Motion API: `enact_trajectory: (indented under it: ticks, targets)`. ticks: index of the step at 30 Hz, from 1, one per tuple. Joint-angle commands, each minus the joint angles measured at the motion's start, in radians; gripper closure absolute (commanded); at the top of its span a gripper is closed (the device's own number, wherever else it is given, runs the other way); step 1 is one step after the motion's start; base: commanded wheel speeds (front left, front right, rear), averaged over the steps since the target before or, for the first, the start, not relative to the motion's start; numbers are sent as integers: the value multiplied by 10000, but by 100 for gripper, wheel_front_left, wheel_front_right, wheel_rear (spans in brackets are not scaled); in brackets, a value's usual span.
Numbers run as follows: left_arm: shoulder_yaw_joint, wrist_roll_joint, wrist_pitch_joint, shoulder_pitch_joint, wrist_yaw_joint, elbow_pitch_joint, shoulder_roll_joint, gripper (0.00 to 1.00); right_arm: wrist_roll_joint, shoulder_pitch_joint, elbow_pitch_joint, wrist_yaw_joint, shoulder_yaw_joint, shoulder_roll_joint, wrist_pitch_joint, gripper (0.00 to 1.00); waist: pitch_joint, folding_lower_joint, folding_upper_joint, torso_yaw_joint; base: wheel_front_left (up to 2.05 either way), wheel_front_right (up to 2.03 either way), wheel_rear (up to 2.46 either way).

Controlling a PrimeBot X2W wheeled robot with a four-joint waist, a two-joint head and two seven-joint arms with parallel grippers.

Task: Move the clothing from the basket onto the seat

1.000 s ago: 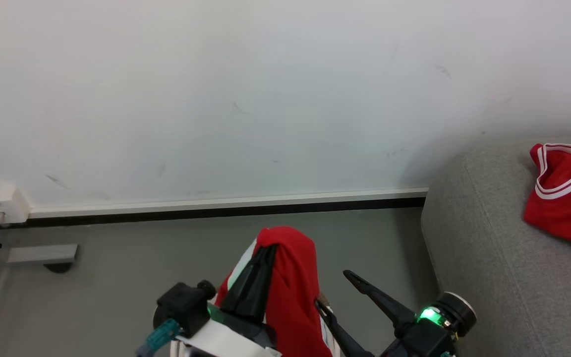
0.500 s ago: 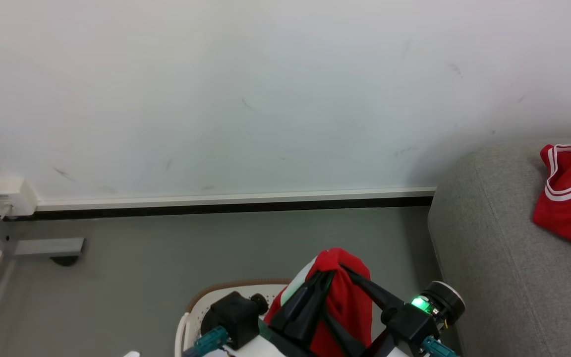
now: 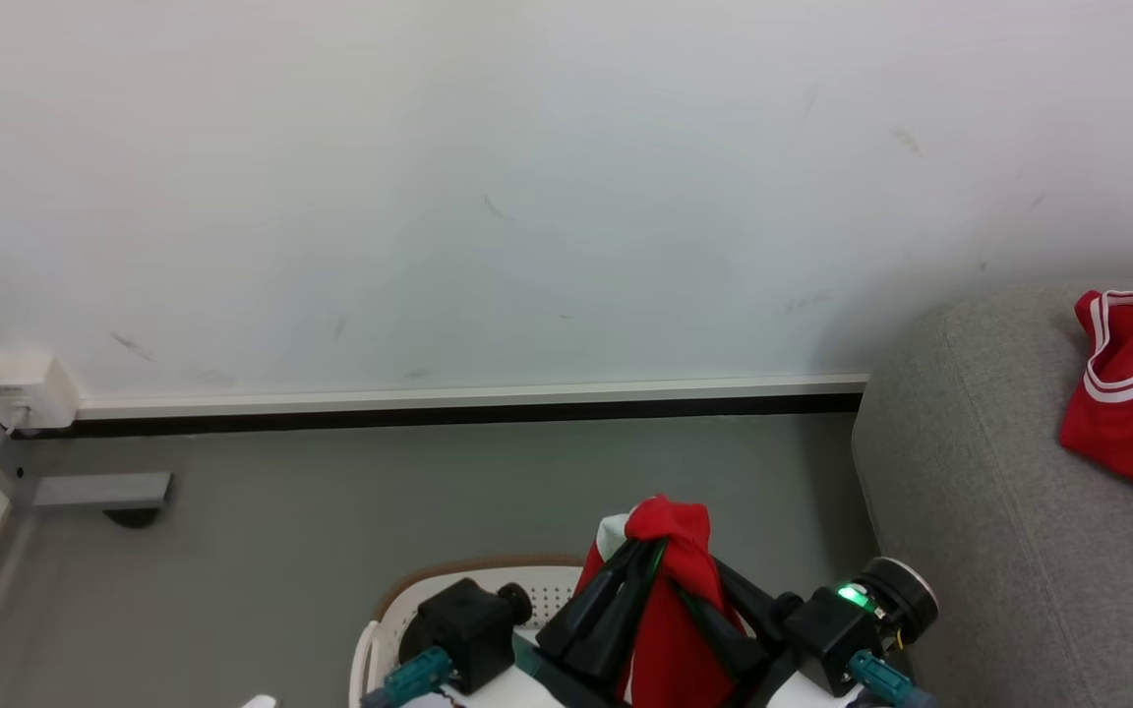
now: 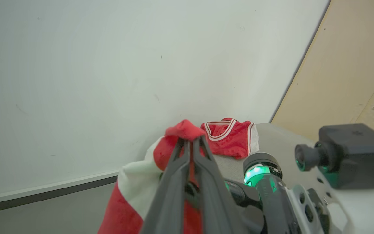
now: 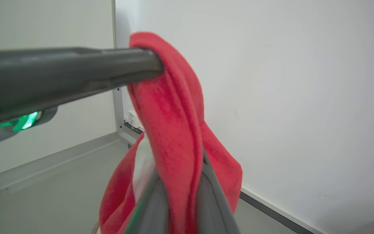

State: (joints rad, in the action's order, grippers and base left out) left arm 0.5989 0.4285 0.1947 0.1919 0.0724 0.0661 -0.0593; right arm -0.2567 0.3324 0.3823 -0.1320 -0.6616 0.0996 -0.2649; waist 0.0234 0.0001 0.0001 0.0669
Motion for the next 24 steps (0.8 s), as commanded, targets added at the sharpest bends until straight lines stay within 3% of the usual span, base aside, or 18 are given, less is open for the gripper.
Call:
enact_trajectory:
  ticks: [1,4,17,24]
  targets:
    - [-35,-64,69,95,-29,30,-90,79,-116,123,-9,26,127,35,10,100,4,-1,-1,8,0,0,0]
    - [-67,-117,201,105,-57,124,-122,0,-76,100,-92,26,260,39,10,100,3,-1,-1,5,0,0,0]
    - [-23,-282,512,89,-58,857,-209,0,80,-142,-611,26,996,421,8,100,-7,-1,-1,299,0,0,0]
    - [-121,-454,652,48,-59,1214,-211,0,162,-310,-1053,26,1481,791,8,100,-67,-1,-1,882,0,0,0]
